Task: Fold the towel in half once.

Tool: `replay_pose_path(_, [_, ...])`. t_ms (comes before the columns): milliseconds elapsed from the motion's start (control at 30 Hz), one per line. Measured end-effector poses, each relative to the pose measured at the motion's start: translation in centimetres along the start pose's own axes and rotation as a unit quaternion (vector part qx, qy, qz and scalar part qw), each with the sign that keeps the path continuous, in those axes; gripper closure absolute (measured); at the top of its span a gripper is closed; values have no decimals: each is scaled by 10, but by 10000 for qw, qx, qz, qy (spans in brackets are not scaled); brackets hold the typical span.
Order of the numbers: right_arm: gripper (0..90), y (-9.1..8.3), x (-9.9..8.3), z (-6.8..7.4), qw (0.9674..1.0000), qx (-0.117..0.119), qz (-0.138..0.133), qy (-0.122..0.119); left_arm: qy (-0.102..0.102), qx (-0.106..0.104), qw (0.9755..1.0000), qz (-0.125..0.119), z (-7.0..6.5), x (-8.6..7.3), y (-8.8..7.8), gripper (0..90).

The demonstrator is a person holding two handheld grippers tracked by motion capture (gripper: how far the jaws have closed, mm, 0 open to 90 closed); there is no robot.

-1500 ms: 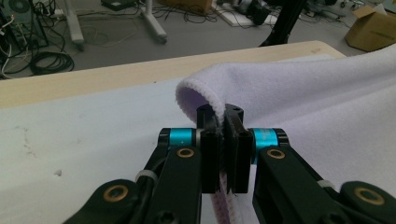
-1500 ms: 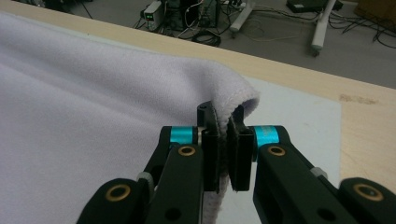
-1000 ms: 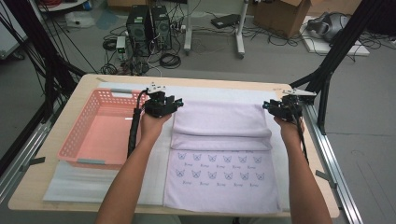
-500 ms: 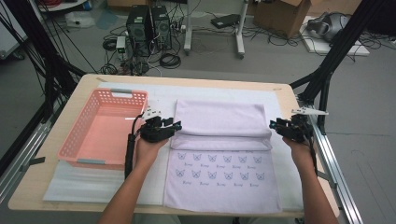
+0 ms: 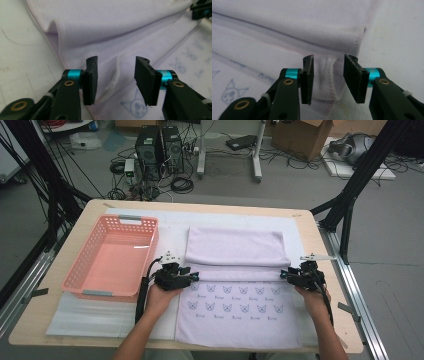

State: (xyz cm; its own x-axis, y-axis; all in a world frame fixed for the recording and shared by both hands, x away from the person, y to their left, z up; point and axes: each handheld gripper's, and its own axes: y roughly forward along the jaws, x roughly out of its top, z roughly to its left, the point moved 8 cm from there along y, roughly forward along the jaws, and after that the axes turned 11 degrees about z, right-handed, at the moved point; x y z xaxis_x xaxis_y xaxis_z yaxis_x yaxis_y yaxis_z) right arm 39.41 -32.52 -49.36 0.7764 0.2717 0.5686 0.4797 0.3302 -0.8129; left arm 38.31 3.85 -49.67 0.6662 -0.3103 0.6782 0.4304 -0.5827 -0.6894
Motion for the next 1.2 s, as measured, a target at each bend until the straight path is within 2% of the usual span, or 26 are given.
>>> replay_pose_path(133, [826, 0, -2, 3, 9998, 8, -25, -190, 173, 154, 9997, 1, -3, 0, -1, 843])
replay_pose_path(167, [859, -1, -3, 4, 9998, 60, -30, -193, 182, 191, 9996, -24, -2, 0, -2, 863])
replay_pose_path(267, [865, -6, -10, 8, 9996, 123, -106, -209, 168, 129, 9996, -163, -4, -1, -7, 867])
replay_pose_path(400, [866, -17, -22, 13, 9988, 236, -309, -291, 302, -2, 9990, -334, -12, -7, -17, 869])
replay_pose_path(533, [866, -27, -35, 20, 9978, 328, -488, -290, 438, -162, 9973, -564, -22, -15, -31, 869])
replay_pose_path(633, [866, -34, -44, 26, 9969, 395, -622, -286, 437, -258, 9962, -708, -26, -19, -41, 869])
replay_pose_path(733, [866, -39, -52, 31, 9962, 414, -693, -323, 472, -231, 9959, -729, -29, -24, -47, 869])
replay_pose_path(867, [866, -48, -58, 38, 9956, 389, -769, -364, 512, -294, 9951, -791, -37, -33, -53, 869])
replay_pose_path(933, [866, -53, -64, 42, 9951, 429, -839, -300, 582, -292, 9944, -829, -41, -38, -56, 868])
replay_pose_path(1000, [866, -57, -71, 46, 9946, 455, -902, -239, 566, -337, 9941, -857, -45, -44, -59, 868])
replay_pose_path(1200, [866, -65, -89, 58, 9947, 350, -918, -304, 700, -333, 9931, -877, -60, -58, -69, 868])
